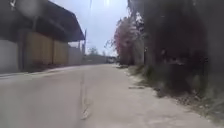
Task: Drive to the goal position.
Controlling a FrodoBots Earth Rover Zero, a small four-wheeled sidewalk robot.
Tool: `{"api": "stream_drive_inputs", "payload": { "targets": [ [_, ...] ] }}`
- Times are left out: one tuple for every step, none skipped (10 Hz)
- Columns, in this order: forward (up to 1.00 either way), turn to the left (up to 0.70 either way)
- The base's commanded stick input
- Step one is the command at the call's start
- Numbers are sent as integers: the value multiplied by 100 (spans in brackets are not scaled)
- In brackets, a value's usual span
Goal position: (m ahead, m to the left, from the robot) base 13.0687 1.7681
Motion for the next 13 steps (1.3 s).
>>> {"api": "stream_drive_inputs", "payload": {
  "targets": [
    [70, 0],
    [70, 0],
    [70, 0],
    [70, 0],
    [70, 0],
    [70, 0],
    [70, 0],
    [70, 0],
    [70, 0],
    [70, 0],
    [70, 0],
    [70, 0],
    [70, 0]
  ]
}}
